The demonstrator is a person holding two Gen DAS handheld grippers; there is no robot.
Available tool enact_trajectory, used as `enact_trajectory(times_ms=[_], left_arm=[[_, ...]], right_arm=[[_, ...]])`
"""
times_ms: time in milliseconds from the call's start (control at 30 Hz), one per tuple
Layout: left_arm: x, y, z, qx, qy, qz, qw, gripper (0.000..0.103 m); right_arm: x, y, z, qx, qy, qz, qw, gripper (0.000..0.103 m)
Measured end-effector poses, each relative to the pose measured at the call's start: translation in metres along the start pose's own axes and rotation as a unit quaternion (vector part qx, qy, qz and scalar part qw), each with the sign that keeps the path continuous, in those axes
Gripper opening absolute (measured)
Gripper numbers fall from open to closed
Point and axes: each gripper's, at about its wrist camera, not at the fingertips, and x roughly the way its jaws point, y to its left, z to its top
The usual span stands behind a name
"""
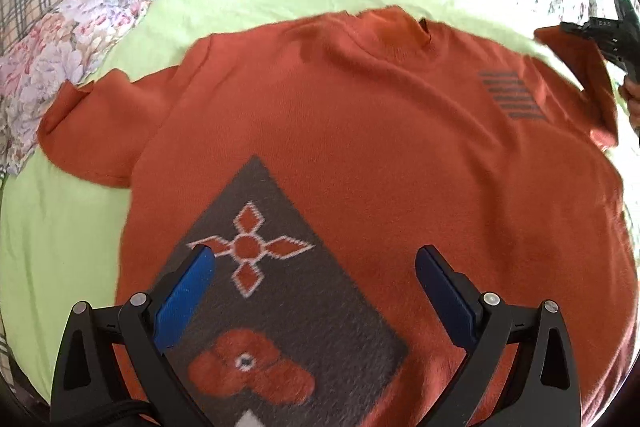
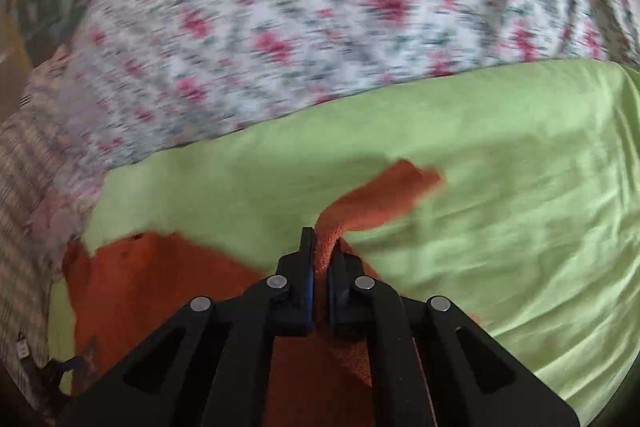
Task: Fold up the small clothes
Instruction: 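Grasp the sweater's side and sleeve with the right tool and fold it over the body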
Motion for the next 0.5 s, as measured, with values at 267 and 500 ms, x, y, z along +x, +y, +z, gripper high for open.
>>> enact_trajectory(times_ms=[267, 500], left_arm=[[-0.023, 0.043, -0.015, -0.049, -0.017, 0.0, 0.9987, 0.101], [-0.022, 0.074, -0.024, -0.085, -0.01, -0.008, 0.9963, 0.101]], right_arm=[[0.031, 0.144, -0.054, -0.032, 0.027, 0.122, 0.992, 0.006], [0.075, 0.24, -0.111, -0.082, 0.089, 0.18, 0.976, 0.007]])
